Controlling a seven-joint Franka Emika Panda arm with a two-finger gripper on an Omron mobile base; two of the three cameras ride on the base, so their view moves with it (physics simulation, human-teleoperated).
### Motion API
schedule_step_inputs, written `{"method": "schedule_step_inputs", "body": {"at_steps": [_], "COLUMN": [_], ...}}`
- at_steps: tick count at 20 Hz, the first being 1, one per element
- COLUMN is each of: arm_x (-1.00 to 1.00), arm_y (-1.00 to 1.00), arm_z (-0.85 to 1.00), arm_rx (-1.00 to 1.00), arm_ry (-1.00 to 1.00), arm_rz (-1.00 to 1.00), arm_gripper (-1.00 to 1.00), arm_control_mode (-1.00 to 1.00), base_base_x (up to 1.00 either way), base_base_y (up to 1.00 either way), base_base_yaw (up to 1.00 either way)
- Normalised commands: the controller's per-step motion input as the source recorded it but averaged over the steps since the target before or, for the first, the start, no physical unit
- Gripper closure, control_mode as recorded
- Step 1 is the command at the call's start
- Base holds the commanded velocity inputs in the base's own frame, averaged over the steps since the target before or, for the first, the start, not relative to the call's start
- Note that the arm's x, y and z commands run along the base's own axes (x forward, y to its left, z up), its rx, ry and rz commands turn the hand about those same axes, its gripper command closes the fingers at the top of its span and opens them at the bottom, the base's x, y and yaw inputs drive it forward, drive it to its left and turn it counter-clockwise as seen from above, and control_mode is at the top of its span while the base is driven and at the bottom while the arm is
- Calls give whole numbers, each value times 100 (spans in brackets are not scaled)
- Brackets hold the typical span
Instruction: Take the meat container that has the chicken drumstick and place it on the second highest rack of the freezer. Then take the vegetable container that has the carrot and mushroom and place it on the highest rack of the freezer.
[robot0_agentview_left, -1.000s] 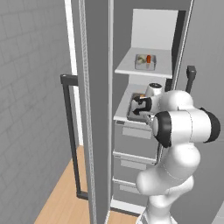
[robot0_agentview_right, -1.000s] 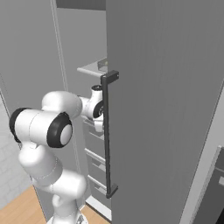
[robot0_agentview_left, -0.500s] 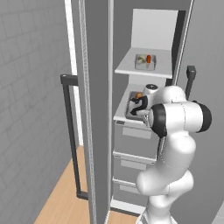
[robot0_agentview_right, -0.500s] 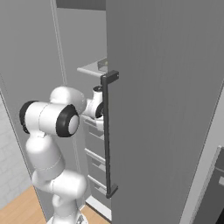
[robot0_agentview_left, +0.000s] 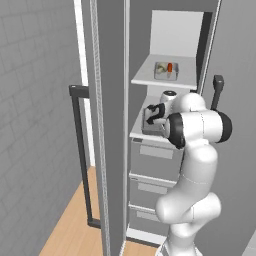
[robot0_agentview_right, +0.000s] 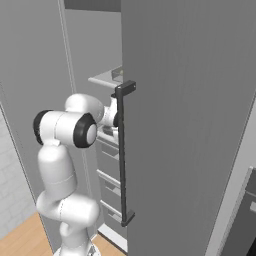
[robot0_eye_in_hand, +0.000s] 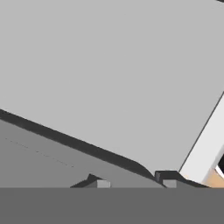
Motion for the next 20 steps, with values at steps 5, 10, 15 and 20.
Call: {"method": "schedule_step_inputs", "body": {"at_steps": [5, 10, 15, 20], "arm_x": [2, 0, 3, 0], "arm_y": [-2, -5, -1, 0], "arm_z": [-26, -17, 0, 0], "arm_rx": [0, 0, 0, 0], "arm_ry": [0, -3, -7, -11], "arm_rz": [-2, -3, -6, -10], "arm_gripper": [100, 100, 100, 100], "arm_control_mode": [-100, -100, -100, -100], "base_base_x": [0, 0, 0, 0], "base_base_y": [0, 0, 0, 0], "base_base_yaw": [0, 0, 0, 0]}}
